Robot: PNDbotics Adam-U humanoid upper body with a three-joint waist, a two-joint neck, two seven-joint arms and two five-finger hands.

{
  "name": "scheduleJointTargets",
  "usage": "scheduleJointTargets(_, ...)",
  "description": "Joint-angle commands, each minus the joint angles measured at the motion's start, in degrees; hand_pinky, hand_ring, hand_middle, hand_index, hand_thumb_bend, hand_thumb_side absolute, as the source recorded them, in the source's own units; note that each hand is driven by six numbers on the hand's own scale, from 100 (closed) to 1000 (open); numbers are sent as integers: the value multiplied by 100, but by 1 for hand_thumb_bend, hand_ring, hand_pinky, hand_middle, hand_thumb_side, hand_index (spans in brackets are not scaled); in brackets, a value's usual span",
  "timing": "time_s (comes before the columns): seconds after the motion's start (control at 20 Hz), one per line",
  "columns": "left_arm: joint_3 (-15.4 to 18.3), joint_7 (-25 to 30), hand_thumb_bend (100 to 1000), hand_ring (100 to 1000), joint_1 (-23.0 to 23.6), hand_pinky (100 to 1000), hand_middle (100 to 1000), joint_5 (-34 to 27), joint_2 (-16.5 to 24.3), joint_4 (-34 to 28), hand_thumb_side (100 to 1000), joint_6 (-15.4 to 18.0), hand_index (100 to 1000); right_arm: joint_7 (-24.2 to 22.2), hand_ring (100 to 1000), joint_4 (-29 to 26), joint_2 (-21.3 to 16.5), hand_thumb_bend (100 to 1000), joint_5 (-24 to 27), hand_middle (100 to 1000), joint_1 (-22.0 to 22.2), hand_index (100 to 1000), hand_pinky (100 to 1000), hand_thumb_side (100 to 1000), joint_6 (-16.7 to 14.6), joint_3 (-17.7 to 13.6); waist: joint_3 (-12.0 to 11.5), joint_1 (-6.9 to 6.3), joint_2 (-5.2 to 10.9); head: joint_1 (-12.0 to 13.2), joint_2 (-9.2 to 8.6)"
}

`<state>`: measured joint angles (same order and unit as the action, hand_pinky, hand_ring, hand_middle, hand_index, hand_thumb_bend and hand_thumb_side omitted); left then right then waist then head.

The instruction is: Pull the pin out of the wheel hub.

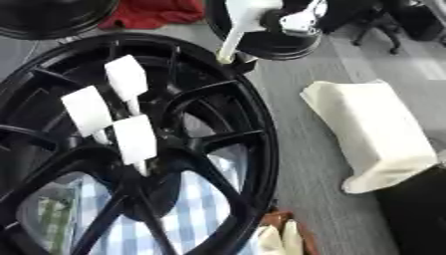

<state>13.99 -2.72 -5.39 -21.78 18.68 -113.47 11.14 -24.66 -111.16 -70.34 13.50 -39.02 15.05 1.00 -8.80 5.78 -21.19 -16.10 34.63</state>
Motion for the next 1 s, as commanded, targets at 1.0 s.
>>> scheduleJointTargets(1.0, 201, -228, 100, 624, 228, 869, 680, 139, 96, -113, 727, 119, 762, 2147, 597, 557, -369, 234, -588, 361, 3638, 403, 720, 100, -278, -2297, 819, -395, 256, 1051, 323)
